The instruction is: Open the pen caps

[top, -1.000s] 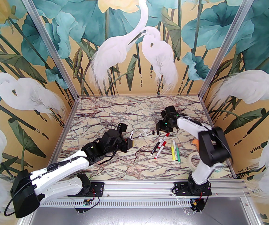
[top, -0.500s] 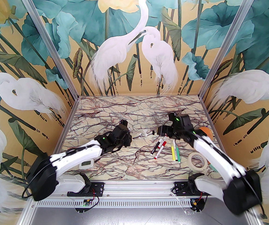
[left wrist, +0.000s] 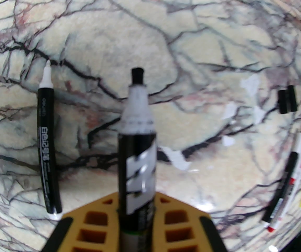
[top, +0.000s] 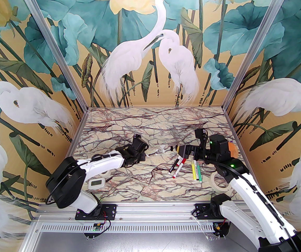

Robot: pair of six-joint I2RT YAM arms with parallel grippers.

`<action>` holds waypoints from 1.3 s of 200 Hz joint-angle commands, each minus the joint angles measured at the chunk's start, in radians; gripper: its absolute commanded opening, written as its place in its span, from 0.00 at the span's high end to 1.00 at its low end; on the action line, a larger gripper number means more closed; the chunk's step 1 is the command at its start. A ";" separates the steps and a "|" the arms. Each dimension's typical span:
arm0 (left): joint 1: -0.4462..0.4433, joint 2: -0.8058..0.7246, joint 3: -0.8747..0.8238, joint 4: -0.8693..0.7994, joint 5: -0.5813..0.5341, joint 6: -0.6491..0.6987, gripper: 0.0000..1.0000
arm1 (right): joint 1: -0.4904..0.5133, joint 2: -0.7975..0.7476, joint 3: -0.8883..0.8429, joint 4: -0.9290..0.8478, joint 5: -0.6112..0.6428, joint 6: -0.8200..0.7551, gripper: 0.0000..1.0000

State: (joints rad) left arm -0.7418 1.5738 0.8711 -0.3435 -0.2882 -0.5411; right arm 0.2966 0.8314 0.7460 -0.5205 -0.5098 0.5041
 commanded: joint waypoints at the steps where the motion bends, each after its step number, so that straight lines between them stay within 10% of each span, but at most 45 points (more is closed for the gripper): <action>1: 0.012 0.042 0.022 0.026 -0.065 0.022 0.90 | 0.006 -0.004 -0.005 -0.009 -0.013 0.010 0.00; 260: 0.018 0.249 0.131 -0.067 -0.176 0.074 0.69 | 0.006 0.005 -0.056 0.011 0.008 0.031 0.01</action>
State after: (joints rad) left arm -0.7303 1.8023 0.9848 -0.3637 -0.4366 -0.4740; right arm 0.2966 0.8318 0.7094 -0.5194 -0.5129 0.5240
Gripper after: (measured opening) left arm 0.303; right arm 0.994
